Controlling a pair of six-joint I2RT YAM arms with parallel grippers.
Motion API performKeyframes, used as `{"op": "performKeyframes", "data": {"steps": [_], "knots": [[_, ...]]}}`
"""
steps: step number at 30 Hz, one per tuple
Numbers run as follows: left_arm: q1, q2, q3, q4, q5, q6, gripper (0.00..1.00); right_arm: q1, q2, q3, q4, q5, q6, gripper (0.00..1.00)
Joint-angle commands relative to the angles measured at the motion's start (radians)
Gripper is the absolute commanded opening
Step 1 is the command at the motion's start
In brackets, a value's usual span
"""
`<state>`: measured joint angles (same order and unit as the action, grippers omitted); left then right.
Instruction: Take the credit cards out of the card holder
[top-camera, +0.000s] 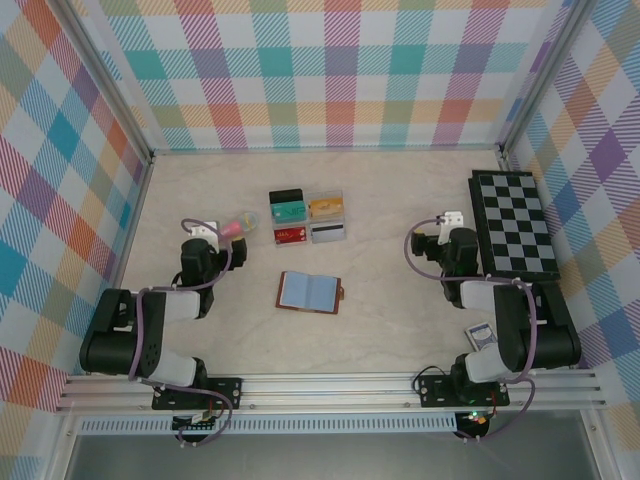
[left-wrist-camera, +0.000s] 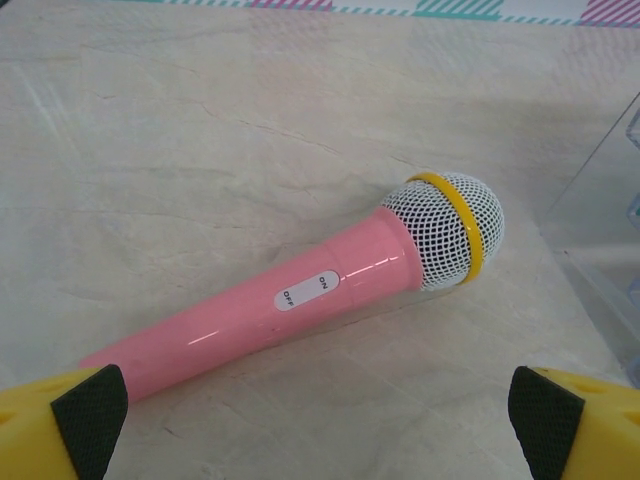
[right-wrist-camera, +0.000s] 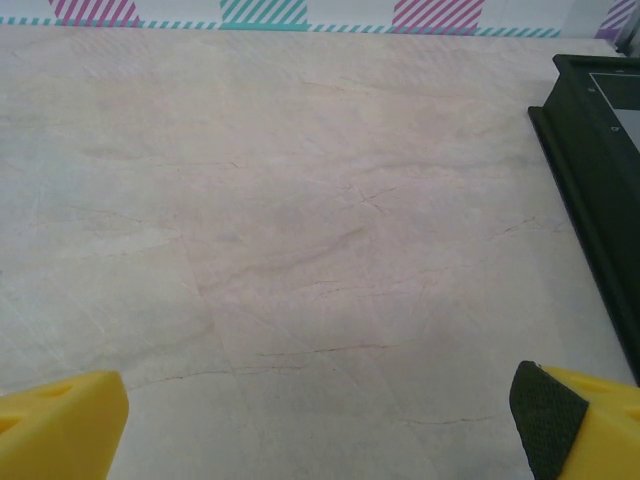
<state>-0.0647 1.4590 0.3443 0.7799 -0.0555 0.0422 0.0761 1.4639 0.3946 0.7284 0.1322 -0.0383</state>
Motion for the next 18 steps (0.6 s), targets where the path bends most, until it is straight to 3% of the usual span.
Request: {"op": "performKeyframes", "data": {"steps": [1, 5, 11, 18], "knots": [[0.009, 0.031, -0.005, 0.116, 0.035, -0.006, 1.00, -0.020, 0.029, -0.014, 0.117, -0.091, 0.011, 1.00], [0.008, 0.096, 0.003, 0.154, 0.027, -0.006, 1.00, -0.030, 0.057, -0.012, 0.128, -0.107, 0.015, 1.00], [0.008, 0.108, 0.081, 0.018, 0.002, -0.011, 1.00, -0.067, 0.062, 0.023, 0.069, -0.137, 0.051, 1.00], [0.004, 0.107, 0.079, 0.021, -0.006, -0.011, 1.00, -0.068, 0.063, 0.024, 0.069, -0.137, 0.051, 1.00]]}}
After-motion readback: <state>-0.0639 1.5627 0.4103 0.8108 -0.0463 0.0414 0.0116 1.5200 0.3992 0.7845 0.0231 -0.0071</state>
